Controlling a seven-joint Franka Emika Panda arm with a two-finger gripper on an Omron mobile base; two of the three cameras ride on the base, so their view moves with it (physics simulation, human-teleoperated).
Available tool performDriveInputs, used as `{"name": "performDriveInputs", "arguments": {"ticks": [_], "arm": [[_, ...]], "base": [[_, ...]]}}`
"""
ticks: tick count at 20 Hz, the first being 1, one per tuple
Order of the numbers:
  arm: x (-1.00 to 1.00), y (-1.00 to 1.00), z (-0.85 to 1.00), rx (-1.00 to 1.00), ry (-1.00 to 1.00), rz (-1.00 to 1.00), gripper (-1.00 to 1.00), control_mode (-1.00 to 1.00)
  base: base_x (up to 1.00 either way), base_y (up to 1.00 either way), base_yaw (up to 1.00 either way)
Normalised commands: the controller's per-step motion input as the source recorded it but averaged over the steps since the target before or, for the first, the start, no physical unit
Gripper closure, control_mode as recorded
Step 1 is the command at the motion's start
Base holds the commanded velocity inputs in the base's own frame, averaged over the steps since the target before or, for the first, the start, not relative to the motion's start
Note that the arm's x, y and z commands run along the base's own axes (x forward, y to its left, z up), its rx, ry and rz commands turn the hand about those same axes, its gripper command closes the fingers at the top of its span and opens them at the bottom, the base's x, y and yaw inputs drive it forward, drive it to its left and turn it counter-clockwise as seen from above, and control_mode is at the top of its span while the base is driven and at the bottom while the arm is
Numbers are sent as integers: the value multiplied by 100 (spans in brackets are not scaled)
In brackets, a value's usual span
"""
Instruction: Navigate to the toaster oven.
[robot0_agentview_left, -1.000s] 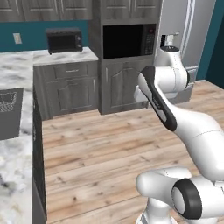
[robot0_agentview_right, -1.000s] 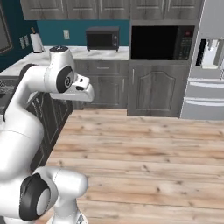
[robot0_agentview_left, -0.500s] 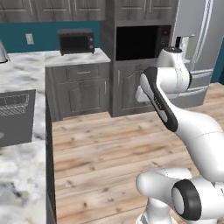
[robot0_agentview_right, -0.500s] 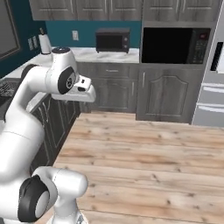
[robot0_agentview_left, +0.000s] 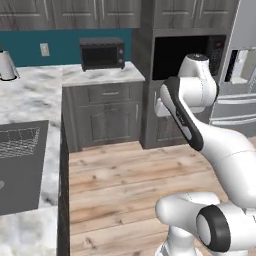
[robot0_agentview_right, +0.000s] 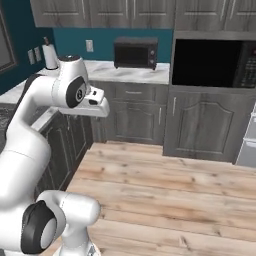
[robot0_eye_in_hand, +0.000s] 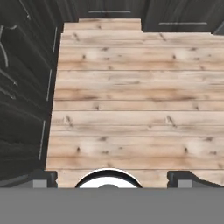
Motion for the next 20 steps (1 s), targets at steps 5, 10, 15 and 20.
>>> {"name": "performDriveInputs", "arguments": {"ticks": [5,10,15,20], "arm": [[0,0,0,0,0,0,-100,100],[0,0,0,0,0,0,-100,100],[0,0,0,0,0,0,-100,100],[0,0,0,0,0,0,-100,100]], "base": [[100,14,7],[100,18,3],[93,11,1],[92,21,0]]}}
